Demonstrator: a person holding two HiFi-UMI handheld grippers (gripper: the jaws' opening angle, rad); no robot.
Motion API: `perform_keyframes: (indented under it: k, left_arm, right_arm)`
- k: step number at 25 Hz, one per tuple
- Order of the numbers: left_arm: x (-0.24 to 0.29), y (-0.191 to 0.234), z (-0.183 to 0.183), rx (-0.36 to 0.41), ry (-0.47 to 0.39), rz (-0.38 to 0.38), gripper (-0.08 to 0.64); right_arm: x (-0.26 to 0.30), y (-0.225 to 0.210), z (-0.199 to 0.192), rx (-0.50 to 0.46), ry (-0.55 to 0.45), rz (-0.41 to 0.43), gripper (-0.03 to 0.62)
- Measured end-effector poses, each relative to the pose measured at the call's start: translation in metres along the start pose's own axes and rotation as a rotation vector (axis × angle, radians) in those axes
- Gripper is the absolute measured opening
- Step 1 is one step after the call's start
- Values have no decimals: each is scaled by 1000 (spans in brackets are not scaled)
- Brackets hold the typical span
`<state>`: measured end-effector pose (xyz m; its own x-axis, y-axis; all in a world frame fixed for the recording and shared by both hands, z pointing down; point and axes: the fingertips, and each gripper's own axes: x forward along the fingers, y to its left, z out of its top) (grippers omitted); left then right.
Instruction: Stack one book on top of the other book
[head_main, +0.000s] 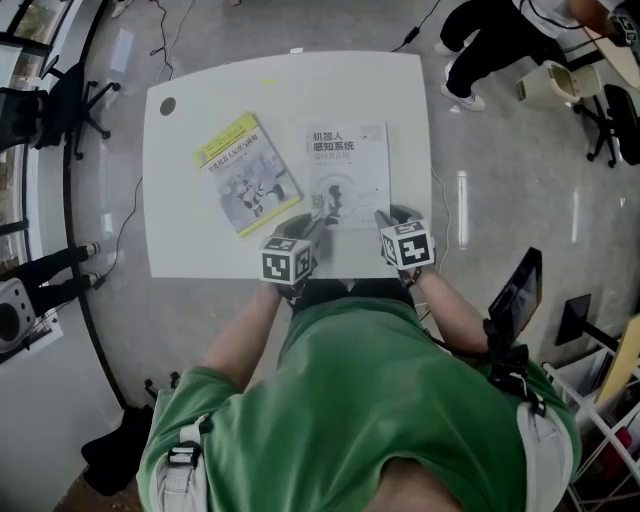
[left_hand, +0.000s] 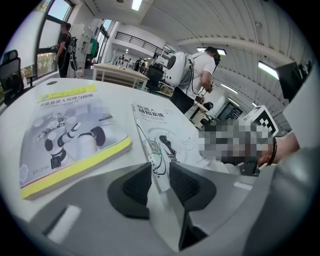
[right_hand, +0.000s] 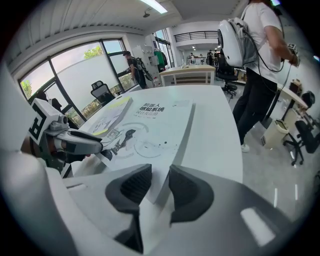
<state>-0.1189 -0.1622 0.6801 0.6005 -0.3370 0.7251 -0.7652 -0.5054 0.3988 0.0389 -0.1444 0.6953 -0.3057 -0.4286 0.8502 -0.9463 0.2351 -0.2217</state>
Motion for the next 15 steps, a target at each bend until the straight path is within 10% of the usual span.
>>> perform_keyframes:
  k: [15]
  left_arm:
    - [34,-14,46,16,11,-224,249]
  right_arm:
    - [-1,-10,-1,-30,13,53,123]
